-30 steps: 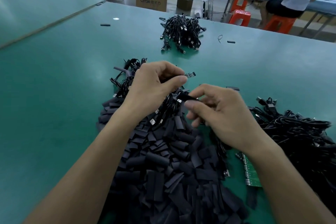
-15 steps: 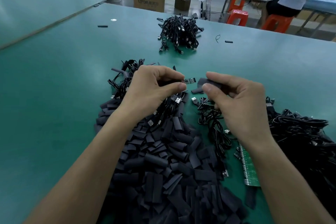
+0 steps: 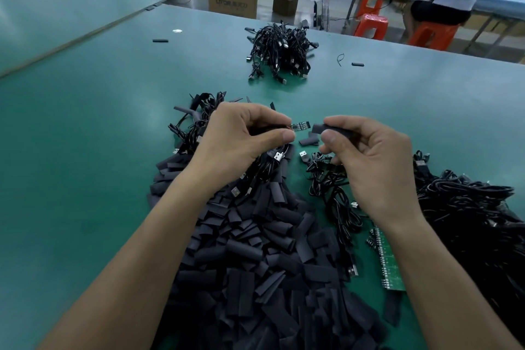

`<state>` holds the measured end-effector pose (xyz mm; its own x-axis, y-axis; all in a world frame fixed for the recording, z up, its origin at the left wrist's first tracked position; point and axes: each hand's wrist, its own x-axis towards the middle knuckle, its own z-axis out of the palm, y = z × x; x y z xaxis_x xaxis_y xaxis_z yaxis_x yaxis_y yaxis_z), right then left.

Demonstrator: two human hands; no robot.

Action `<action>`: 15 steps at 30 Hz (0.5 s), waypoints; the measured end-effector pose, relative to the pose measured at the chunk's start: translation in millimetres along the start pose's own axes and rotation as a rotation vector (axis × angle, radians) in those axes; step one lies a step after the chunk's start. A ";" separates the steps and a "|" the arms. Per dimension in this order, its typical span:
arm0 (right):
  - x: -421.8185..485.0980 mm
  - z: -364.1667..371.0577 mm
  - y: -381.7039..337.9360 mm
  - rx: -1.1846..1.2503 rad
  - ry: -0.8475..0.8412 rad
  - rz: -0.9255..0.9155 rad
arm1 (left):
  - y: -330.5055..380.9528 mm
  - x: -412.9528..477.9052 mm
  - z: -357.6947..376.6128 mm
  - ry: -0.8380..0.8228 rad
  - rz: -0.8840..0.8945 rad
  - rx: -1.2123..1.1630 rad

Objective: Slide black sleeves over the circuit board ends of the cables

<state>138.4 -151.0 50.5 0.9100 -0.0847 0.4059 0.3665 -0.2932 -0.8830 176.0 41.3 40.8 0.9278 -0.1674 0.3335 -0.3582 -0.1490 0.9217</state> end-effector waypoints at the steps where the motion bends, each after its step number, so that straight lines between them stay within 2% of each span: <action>1: -0.2 0.4 0.6 -0.001 0.004 0.000 | 0.3 -0.2 0.1 -0.004 -0.001 -0.006; 15: 0.3 8.1 5.4 -0.065 0.073 0.008 | -2.4 0.1 2.1 -0.023 -0.001 -0.046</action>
<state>142.2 -145.0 44.0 0.8954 -0.1559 0.4172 0.3437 -0.3536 -0.8699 176.7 39.6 38.2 0.9255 -0.1892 0.3281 -0.3512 -0.1045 0.9304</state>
